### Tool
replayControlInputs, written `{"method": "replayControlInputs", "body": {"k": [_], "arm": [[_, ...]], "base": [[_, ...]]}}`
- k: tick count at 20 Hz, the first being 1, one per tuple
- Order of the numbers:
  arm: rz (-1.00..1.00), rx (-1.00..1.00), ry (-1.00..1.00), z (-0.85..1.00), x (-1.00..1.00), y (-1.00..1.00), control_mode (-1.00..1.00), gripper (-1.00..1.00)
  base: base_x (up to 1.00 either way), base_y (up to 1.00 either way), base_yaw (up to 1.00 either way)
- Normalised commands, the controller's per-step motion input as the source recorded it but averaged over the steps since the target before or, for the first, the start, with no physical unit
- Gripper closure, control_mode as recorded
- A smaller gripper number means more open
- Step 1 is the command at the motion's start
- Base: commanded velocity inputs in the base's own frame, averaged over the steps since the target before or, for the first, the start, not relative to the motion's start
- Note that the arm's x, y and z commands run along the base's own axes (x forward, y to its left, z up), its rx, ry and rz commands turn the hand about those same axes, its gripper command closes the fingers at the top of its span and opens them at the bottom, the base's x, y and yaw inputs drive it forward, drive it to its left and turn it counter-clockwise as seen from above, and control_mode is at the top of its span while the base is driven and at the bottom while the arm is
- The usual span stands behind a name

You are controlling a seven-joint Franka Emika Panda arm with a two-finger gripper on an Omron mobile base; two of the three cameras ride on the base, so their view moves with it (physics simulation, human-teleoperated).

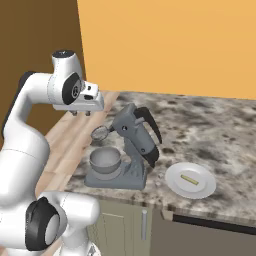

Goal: Add butter and sugar cubes to the stand mixer bowl and then turn on the stand mixer to begin making frosting.

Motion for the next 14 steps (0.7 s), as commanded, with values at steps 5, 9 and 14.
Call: {"method": "replayControlInputs", "body": {"k": [5, 9, 14], "arm": [[0.0, 0.0, 0.0, 0.0, 0.0, 0.0, 1.0, -1.0], [0.0, 0.0, 0.0, 0.0, 0.0, 0.0, 1.0, -1.0], [0.0, 0.0, 0.0, 0.0, 0.0, 0.0, 1.0, -1.0]], "base": [[-0.2, 0.0, 0.0], [-0.69, -0.16, 0.0], [-0.51, -0.19, 0.0]]}}
